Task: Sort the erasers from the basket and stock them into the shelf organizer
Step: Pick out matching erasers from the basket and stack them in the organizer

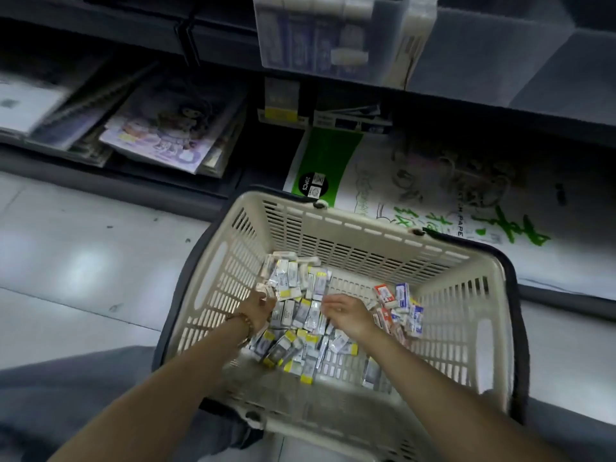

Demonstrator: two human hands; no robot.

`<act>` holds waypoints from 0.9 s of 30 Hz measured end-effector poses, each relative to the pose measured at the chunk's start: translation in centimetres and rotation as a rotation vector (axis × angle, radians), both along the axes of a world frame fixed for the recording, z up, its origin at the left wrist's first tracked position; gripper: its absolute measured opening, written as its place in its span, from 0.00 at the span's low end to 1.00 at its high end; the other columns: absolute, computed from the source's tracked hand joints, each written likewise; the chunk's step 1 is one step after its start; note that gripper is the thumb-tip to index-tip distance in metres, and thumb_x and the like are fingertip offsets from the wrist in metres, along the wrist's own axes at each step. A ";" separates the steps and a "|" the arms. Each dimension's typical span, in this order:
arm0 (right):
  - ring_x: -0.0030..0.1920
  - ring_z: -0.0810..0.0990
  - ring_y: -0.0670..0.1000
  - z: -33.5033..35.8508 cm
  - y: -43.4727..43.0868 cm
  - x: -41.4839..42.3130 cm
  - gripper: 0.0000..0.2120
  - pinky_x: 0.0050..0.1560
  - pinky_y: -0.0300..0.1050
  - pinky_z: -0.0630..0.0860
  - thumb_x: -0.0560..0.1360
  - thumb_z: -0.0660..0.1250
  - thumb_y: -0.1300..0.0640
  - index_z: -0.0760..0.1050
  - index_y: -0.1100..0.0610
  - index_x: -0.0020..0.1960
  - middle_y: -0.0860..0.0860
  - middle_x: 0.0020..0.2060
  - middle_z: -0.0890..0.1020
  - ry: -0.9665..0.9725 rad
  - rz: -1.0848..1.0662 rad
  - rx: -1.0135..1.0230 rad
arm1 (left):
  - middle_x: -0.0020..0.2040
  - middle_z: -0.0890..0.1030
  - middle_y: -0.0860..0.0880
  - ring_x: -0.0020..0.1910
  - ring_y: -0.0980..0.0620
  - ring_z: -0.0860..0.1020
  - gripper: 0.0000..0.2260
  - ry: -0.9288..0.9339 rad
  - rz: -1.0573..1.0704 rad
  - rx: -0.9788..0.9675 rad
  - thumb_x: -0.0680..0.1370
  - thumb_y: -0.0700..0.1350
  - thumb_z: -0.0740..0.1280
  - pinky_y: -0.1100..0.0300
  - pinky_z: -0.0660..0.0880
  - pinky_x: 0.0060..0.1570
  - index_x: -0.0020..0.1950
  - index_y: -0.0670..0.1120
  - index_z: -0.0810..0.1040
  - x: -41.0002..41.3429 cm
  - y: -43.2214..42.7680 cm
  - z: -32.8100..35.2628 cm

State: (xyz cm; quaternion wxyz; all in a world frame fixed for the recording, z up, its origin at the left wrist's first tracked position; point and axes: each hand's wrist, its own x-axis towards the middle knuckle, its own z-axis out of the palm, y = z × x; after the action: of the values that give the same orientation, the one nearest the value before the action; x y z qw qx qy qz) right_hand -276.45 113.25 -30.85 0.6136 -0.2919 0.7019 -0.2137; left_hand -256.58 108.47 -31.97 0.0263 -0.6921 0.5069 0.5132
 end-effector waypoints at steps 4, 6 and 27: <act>0.61 0.76 0.54 -1.2 -2.9 2.0 0.20 0.54 0.36 0.75 0.75 0.68 0.62 0.71 0.63 0.66 0.58 0.64 0.74 -0.001 -0.008 -0.087 | 0.58 0.79 0.40 0.58 0.42 0.76 0.17 0.006 0.194 -0.109 0.78 0.47 0.66 0.52 0.72 0.59 0.62 0.38 0.75 -0.6 -0.5 -2.4; 0.63 0.75 0.56 -1.9 -4.2 2.5 0.23 0.61 0.46 0.73 0.76 0.68 0.59 0.68 0.61 0.69 0.57 0.66 0.73 0.044 0.044 -0.072 | 0.51 0.82 0.43 0.54 0.44 0.79 0.15 0.011 0.266 -0.116 0.74 0.47 0.71 0.60 0.74 0.52 0.56 0.39 0.78 -0.9 -0.7 -3.0; 0.54 0.76 0.51 -3.9 -2.0 3.1 0.19 0.49 0.41 0.71 0.72 0.72 0.53 0.76 0.58 0.60 0.53 0.52 0.80 0.372 0.272 -0.088 | 0.30 0.66 0.51 0.30 0.57 0.66 0.19 0.218 0.111 0.141 0.74 0.32 0.68 0.72 0.71 0.31 0.64 0.35 0.70 -1.3 -1.5 -4.5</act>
State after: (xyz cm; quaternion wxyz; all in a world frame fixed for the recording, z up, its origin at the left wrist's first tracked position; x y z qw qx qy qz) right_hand -273.34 111.21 -34.73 0.4836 -0.4448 0.7469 -0.1020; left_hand -257.86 106.95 -36.49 -0.0089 -0.6555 0.4306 0.6204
